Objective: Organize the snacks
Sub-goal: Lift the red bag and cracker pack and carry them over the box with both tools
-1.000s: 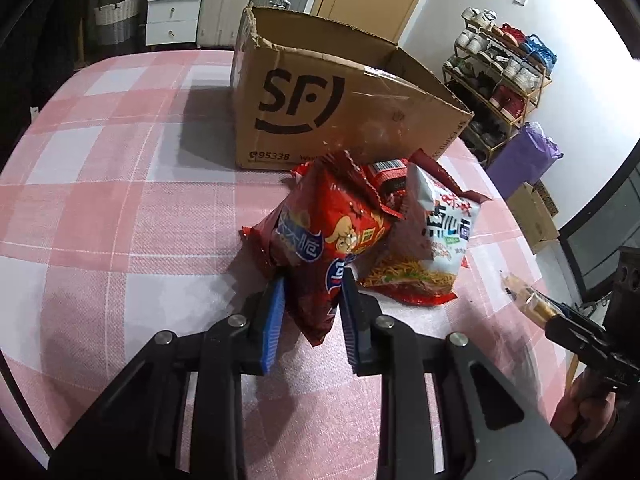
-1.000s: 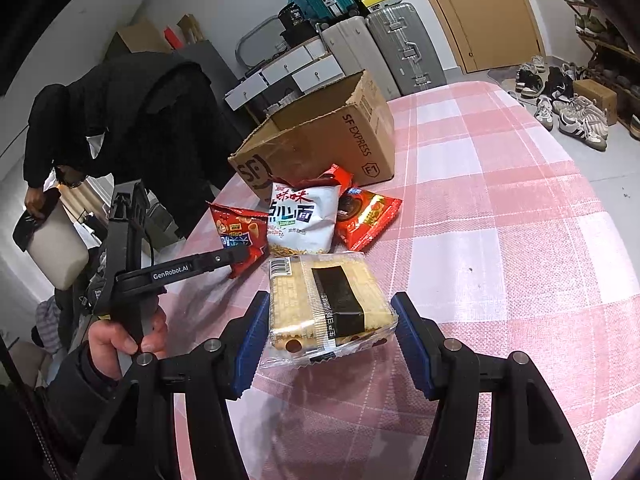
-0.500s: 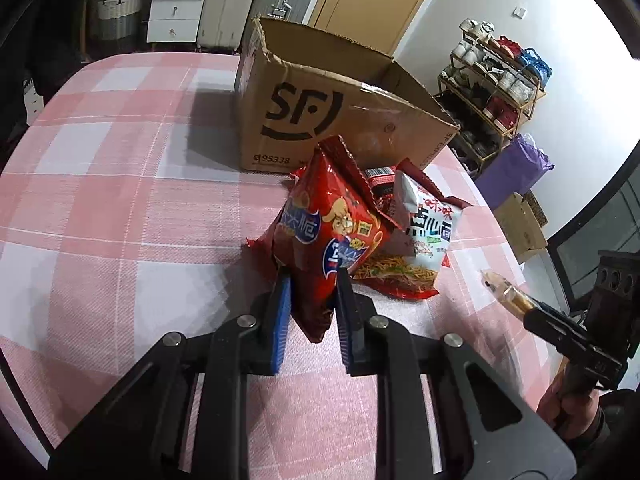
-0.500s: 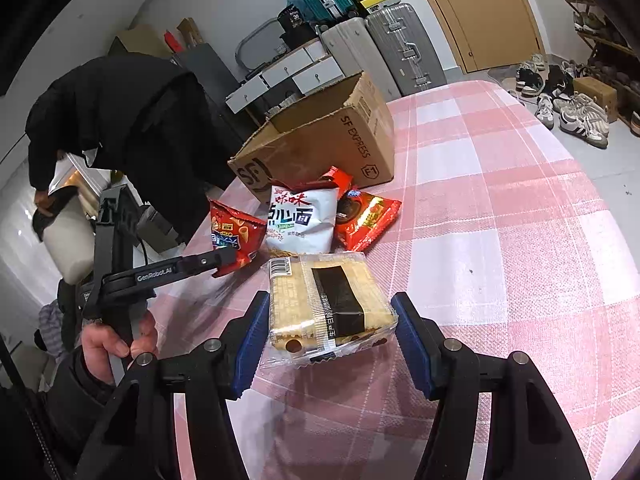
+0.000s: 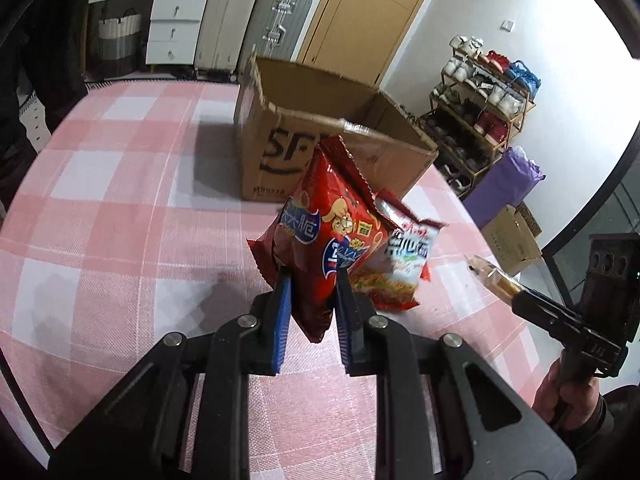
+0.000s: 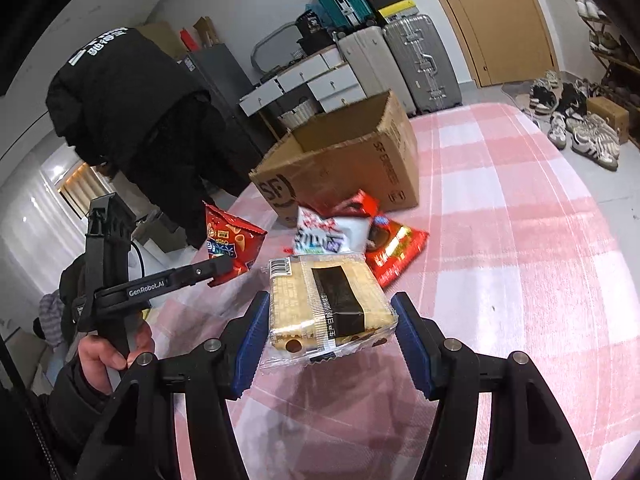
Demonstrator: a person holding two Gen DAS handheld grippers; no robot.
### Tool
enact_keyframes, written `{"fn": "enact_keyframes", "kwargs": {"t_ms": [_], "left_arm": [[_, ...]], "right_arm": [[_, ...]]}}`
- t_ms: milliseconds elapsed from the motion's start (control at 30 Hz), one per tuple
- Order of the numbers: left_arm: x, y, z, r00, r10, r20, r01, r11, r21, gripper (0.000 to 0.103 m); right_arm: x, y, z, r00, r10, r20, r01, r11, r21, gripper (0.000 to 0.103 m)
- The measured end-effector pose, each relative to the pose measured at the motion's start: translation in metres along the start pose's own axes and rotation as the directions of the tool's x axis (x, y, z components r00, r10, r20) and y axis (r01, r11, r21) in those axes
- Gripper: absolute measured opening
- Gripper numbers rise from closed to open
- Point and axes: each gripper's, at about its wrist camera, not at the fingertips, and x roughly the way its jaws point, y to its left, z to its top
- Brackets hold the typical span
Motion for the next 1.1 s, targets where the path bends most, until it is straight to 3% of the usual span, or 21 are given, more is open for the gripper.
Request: {"fn": "enact_keyframes", "kwargs": {"t_ms": [633, 800, 900, 967, 1100], "left_arm": [[-0.07, -0.053, 0.062, 0.99, -0.008, 0.14, -0.008, 0.994, 0.108, 0.017], [-0.083, -0.066, 0.084, 0.986, 0.004, 0.165, -0.025, 0.991, 0.128, 0.017], [-0.079, -0.068, 0.091, 0.989, -0.002, 0.149, -0.018, 0.991, 0.135, 0.017], [-0.072, -0.065, 0.092, 0.991, -0.015, 0.13, -0.001, 0.993, 0.116, 0.017], [-0.061, -0.06, 0.092, 0.992, 0.007, 0.122, -0.019, 0.995, 0.101, 0.017]], "right_arm": [[-0.012, 0.052, 0.099, 0.986, 0.046, 0.163, -0.018, 0.985, -0.172, 0.061], [-0.015, 0.068, 0.125, 0.98, 0.019, 0.198, 0.026, 0.974, -0.225, 0.053], [0.006, 0.064, 0.128, 0.992, 0.019, 0.128, 0.007, 0.98, -0.201, 0.053], [0.017, 0.062, 0.118, 0.994, -0.019, 0.109, 0.042, 0.976, -0.214, 0.052], [0.025, 0.041, 0.102, 0.996, -0.008, 0.086, 0.019, 0.991, -0.133, 0.052]]}}
